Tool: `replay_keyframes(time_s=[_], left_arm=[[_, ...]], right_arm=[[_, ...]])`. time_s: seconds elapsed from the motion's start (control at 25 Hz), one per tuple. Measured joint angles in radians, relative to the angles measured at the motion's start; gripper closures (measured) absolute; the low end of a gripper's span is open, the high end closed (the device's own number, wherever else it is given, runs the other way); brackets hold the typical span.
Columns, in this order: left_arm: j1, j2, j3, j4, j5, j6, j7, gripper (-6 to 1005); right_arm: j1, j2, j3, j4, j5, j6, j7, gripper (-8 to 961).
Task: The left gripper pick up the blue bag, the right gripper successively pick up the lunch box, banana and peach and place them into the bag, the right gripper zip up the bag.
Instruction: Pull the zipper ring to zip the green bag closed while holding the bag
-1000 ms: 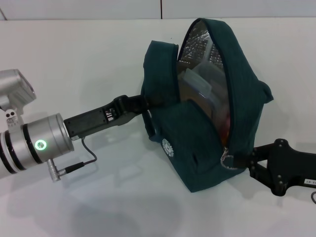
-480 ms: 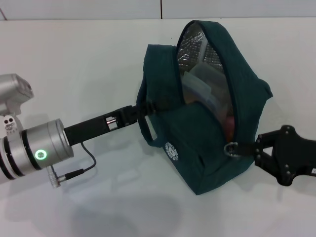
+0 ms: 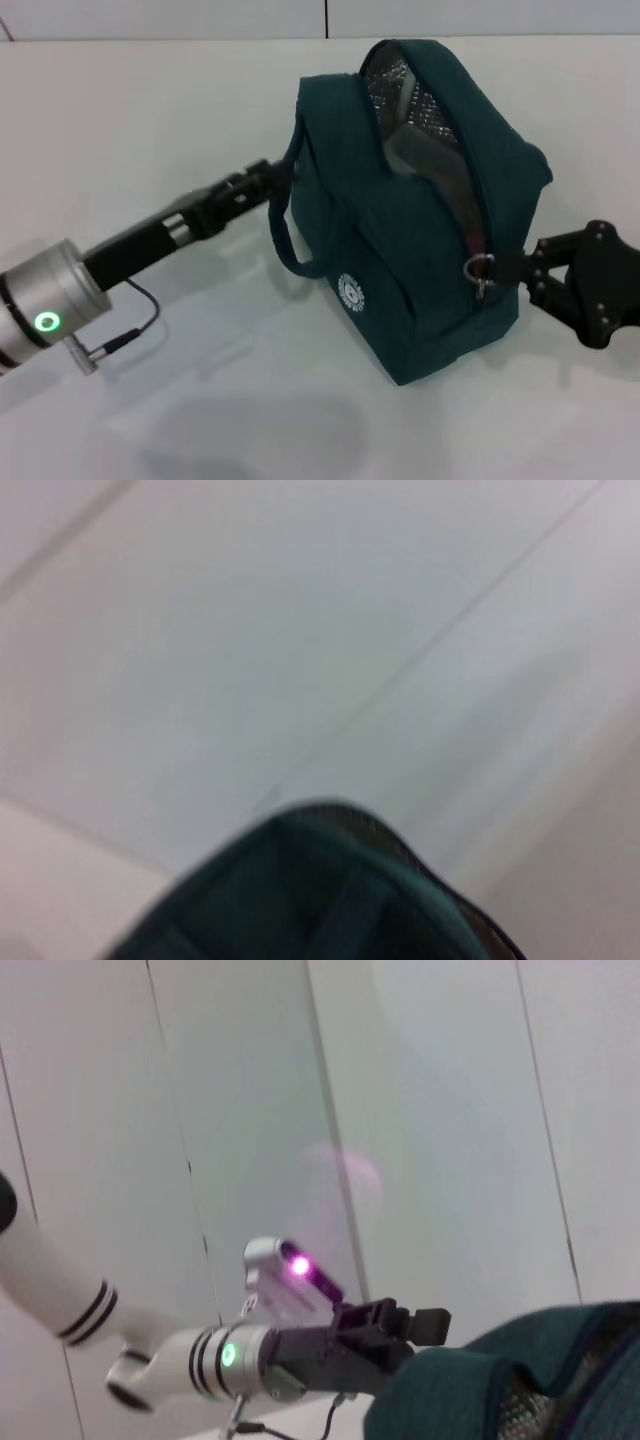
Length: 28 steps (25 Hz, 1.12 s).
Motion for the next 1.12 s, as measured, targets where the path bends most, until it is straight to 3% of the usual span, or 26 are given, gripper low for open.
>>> replay_keyframes(time_s=[0.24,1.12], left_arm=[[0.043,0.001,0.002,0.0,-0.104,0.006,0.081,141],[0.053,0.004,-0.004,0.005,-0.118,-0.002,0.086,113]], right_arm=[[0.013,0.0,0.006,-0.041,0.005,0.003,0.026,939],[0.11,0.002,0.05,-0.077,0.053,-0.018,0.047,939]])
